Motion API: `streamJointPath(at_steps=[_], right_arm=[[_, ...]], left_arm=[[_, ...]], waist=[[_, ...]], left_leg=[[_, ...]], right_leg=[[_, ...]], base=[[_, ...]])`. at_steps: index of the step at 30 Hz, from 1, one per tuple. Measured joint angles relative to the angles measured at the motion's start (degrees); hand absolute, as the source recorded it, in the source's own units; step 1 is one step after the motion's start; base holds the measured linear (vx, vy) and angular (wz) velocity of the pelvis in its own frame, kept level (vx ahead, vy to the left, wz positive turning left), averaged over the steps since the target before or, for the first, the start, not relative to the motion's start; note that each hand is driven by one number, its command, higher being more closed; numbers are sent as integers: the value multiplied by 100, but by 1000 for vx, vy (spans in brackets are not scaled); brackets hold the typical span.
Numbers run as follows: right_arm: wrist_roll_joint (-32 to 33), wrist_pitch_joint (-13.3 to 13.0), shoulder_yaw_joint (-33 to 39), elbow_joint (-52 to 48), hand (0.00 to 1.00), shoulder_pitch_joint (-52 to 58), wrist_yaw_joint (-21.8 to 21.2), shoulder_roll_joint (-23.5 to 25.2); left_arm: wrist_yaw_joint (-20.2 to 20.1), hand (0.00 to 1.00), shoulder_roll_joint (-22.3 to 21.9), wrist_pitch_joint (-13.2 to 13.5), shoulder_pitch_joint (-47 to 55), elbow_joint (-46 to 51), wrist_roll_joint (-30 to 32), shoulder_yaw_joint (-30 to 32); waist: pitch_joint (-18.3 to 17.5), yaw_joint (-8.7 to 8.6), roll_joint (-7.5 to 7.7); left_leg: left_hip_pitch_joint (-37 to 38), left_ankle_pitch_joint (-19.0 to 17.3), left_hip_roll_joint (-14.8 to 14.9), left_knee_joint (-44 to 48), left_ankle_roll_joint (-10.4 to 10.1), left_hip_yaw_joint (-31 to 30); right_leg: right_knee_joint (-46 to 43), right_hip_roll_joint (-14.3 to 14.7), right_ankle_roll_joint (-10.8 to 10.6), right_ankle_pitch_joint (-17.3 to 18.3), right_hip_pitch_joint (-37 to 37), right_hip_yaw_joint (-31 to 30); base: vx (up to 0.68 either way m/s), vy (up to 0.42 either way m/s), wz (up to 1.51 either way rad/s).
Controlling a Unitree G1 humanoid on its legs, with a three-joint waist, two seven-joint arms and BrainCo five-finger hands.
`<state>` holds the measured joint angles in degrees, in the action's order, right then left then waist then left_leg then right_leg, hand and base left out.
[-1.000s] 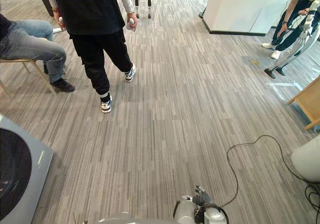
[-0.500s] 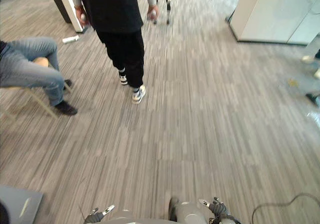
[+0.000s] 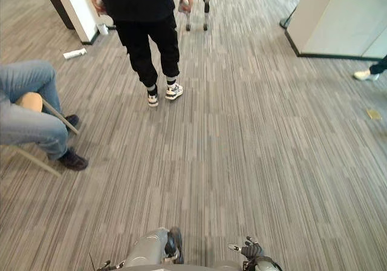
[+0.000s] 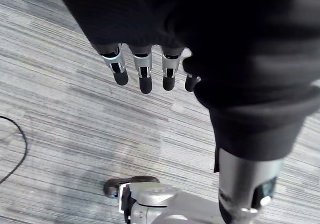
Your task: Organize washtable
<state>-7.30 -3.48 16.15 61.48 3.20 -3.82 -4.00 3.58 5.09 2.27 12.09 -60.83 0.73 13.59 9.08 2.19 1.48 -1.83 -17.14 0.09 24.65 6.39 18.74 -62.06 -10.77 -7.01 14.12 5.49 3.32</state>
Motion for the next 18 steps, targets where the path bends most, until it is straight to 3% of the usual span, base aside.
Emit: streamJointPath(at_steps=[1,2,4,5,7,10,11,12,13,14,16,18], right_arm=[[2,-9,17,-13,0,-8,0,-6],[1,-8,61,-12,0,-9,2,-17],[20,11,122,1,0,109,10,-89],[28,-1,143,-16,0,111,10,-90],[6,42,138,-46,0,235,10,-101],[-4,89,116,-186,0,397,8,-46],[-10,122,82,-226,0,456,12,28],[-15,135,78,-234,0,470,9,-37],[-28,146,35,-313,0,503,3,-155],[-67,168,-121,-389,0,533,10,-274],[-76,184,-172,-290,0,484,19,-300],[-64,181,-171,-165,0,431,24,-256]], left_arm=[[-10,0,16,4,-59,-14,0,-37],[-15,0,17,4,-93,-40,0,-37],[-45,0,-15,5,-175,-45,3,-37],[-46,0,-30,5,-190,-46,6,-37],[-62,0,-55,19,-201,-38,48,-54],[-65,0,-91,20,-140,-15,100,55],[-77,0,-101,29,-55,98,123,119],[-81,0,-217,37,-67,132,122,263],[-76,0,-425,37,-65,225,119,515],[-56,0,-547,35,-40,255,106,730],[-15,0,-543,43,-44,265,91,720],[23,0,-488,50,-29,290,91,663]], waist=[[-2,-38,-16],[-2,-73,-25],[6,-197,-128],[2,-201,-157],[3,-279,-209],[-59,-286,-184],[-119,-287,-100],[-139,-295,-195],[-121,-254,-424],[-67,-157,-521],[-58,-126,-525],[-6,-137,-415]], left_leg=[[363,5,-13,-327,-3,16],[499,9,-10,-457,-9,9],[958,-1,51,-881,-83,-142],[989,-12,75,-906,-103,-155],[1260,-152,138,-1081,-359,-362],[1579,-417,258,-943,-805,-512],[1410,-451,376,-271,-876,-633],[1104,-404,629,600,-941,-728],[529,-36,1020,1922,-1030,-807],[18,606,1436,3057,-923,-811],[-355,468,1701,3586,-924,-795],[-348,303,1668,2869,-1047,-579]], right_leg=[[230,70,249,235,292,357],[453,103,330,324,432,519],[2168,245,401,413,940,971],[2395,272,398,383,986,975],[4215,308,406,-434,1129,880],[4293,281,454,-1152,1134,694],[4025,279,476,-1436,1121,693],[3870,349,477,-1305,1044,800],[3866,544,579,-1088,842,923],[3940,765,689,-947,597,922],[4218,891,761,-904,126,928],[4580,843,749,-936,-412,867]], base=[[515,94,-22],[485,52,5],[431,22,33],[391,3,41],[403,-34,48],[490,-171,52],[581,-309,47],[662,-332,42],[608,-305,3],[483,-184,-18],[410,-131,-27],[413,-98,-13]])
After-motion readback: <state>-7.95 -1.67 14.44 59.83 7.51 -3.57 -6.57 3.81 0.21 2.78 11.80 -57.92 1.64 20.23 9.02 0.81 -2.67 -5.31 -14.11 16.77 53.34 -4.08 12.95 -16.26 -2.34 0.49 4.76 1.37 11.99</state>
